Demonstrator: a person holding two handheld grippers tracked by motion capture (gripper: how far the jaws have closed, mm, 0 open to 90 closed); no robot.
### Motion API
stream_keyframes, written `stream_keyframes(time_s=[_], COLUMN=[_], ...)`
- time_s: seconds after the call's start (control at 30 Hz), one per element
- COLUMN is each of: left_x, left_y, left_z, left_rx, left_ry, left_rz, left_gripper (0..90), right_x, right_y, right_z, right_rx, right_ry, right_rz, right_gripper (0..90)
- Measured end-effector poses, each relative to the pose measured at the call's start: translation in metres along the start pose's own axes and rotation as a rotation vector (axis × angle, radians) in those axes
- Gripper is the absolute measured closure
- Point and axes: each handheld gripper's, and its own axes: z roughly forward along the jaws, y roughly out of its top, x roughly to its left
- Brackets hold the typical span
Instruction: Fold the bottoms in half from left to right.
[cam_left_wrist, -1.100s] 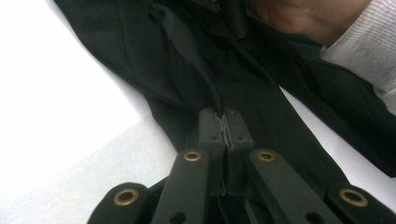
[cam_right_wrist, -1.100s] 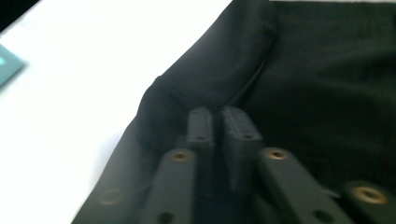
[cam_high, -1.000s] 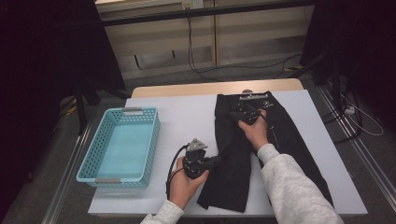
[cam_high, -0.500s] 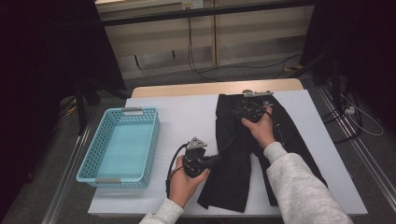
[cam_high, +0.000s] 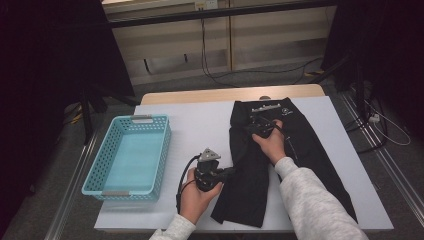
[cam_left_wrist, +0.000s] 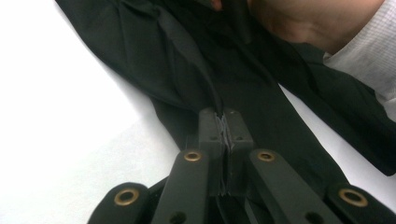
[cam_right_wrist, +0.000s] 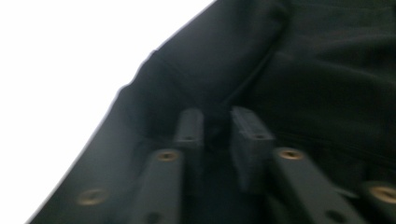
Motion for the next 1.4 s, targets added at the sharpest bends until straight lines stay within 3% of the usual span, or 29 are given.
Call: stream_keyframes(time_s=[0.07, 0.17, 0.37, 0.47, 0.63, 0.77, 0.83, 0.87, 0.9, 0.93, 0.97, 1.0, 1.03, 1.07, 1.13, 1.17, 1.23, 1.4], left_x=[0.001, 0.001, -0.002, -0.006, -0.023, -0.05, -0.066, -0.072, -0.076, -0.078, -0.076, -0.071, -0.066, -0.056, -0.039, -0.034, -0.018, 0.009], left_y=[0.001, 0.001, 0.002, 0.008, 0.031, 0.064, 0.08, 0.086, 0.091, 0.093, 0.093, 0.092, 0.09, 0.086, 0.078, 0.074, 0.065, 0.05], left_z=[-0.002, -0.001, 0.0, -0.001, 0.003, 0.012, 0.019, 0.023, 0.026, 0.027, 0.028, 0.029, 0.029, 0.029, 0.026, 0.025, 0.022, 0.014], left_rx=[-0.005, -0.003, -0.004, -0.021, -0.049, -0.085, -0.118, -0.136, -0.15, -0.159, -0.155, -0.148, -0.15, -0.13, -0.125, -0.111, -0.093, -0.064], left_ry=[0.002, -0.001, -0.015, -0.049, -0.111, -0.185, -0.22, -0.229, -0.23, -0.218, -0.206, -0.191, -0.178, -0.152, -0.107, -0.087, -0.052, 0.005], left_rz=[-0.001, -0.003, -0.005, -0.019, 0.017, 0.072, 0.11, 0.124, 0.128, 0.146, 0.156, 0.148, 0.133, 0.119, 0.11, 0.122, 0.107, 0.106], left_gripper=[88.4, 88.5, 88.5, 88.4, 88.5, 88.4, 87.8, 84.4, 73.7, 69.0, 65.6, 57.0, 46.3, 37.9, 34.7, 31.9, 27.1, 22.3], right_x=[-0.002, -0.003, -0.006, -0.009, -0.019, -0.039, -0.057, -0.063, -0.072, -0.08, -0.09, -0.098, -0.103, -0.103, -0.1, -0.097, -0.088, -0.069], right_y=[0.001, 0.002, 0.008, 0.014, 0.023, 0.037, 0.047, 0.05, 0.054, 0.056, 0.057, 0.056, 0.054, 0.051, 0.039, 0.032, 0.018, -0.013], right_z=[0.0, -0.001, -0.013, -0.021, -0.037, -0.068, -0.095, -0.104, -0.115, -0.124, -0.134, -0.138, -0.14, -0.142, -0.143, -0.141, -0.139, -0.133], right_rx=[-0.015, -0.028, -0.073, -0.094, -0.118, -0.143, -0.165, -0.18, -0.186, -0.176, -0.194, -0.208, -0.202, -0.193, -0.193, -0.165, -0.136, -0.076], right_ry=[0.038, 0.048, 0.021, 0.022, 0.013, -0.029, -0.09, -0.105, -0.124, -0.186, -0.234, -0.22, -0.209, -0.215, -0.184, -0.15, -0.134, -0.05], right_rz=[0.008, 0.002, -0.012, -0.022, -0.031, -0.043, -0.045, -0.033, -0.027, -0.041, -0.042, -0.011, 0.011, 0.012, 0.0, 0.0, -0.019, -0.061], right_gripper=[84.7, 87.1, 87.2, 87.2, 87.4, 87.7, 87.8, 87.8, 87.4, 86.6, 81.0, 69.8, 65.5, 67.5, 60.5, 58.0, 56.6, 48.8])
